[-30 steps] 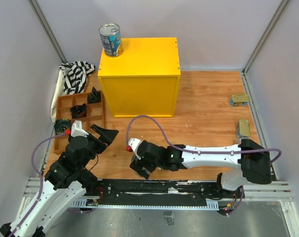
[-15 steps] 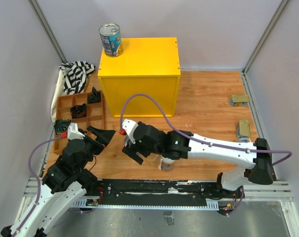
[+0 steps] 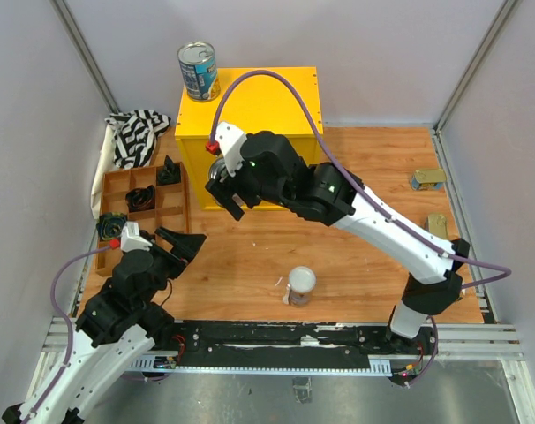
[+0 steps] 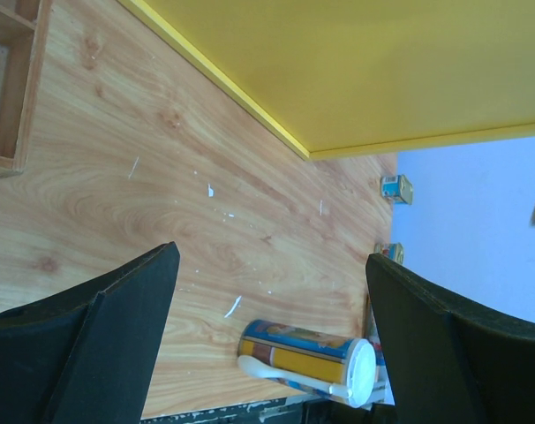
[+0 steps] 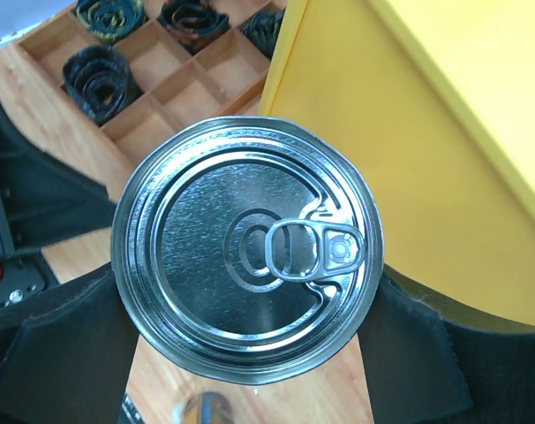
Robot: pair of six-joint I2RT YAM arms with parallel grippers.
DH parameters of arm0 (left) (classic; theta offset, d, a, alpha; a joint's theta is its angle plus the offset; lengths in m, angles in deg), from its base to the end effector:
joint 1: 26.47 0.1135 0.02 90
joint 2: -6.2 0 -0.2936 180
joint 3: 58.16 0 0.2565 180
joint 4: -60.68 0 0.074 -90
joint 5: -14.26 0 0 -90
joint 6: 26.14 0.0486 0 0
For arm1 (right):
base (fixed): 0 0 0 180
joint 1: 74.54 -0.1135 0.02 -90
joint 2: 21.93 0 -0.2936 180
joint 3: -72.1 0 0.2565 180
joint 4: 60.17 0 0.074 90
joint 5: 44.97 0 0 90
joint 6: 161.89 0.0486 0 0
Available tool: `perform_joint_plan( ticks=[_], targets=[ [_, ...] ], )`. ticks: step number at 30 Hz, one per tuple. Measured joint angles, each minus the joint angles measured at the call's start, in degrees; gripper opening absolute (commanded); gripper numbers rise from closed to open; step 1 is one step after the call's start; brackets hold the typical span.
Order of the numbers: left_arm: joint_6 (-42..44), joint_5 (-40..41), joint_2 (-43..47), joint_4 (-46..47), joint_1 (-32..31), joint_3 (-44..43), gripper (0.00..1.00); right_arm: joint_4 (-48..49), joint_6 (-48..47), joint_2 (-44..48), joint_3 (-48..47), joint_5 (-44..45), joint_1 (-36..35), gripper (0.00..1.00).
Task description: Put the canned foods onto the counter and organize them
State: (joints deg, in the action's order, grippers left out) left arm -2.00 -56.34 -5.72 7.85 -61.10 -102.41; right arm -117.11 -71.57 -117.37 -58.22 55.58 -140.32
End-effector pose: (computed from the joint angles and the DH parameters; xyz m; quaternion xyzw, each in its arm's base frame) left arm 0.0600 -0.0218 0.2693 -0.3105 0.7542 -0.3434 0.4657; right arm 0.1604 0.3348 0.5067 -0.4033 0.7225 0.2395 0.5079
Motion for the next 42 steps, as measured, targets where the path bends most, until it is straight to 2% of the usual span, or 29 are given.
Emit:
perform_joint_plan(
  ticks=[7, 14, 42],
  targets=[
    [-0.22, -0.02, 0.46, -0.46, 0.0, 0.33, 0.91, -4.7, -2.51, -8.48, -14.38, -0.46, 0.66, 0.13],
    [-0.22, -0.09, 1.03, -0.72, 0.0, 0.61, 0.91, -6.47, -3.21, -9.35, -18.58, -1.11, 1.14, 0.13],
    [0.42, -1.09, -0.63, 0.87, 0.0, 1.18, 0.9, -0.94, -3.74, -9.14, -19.71, -1.09, 15.65, 0.13]
  ],
)
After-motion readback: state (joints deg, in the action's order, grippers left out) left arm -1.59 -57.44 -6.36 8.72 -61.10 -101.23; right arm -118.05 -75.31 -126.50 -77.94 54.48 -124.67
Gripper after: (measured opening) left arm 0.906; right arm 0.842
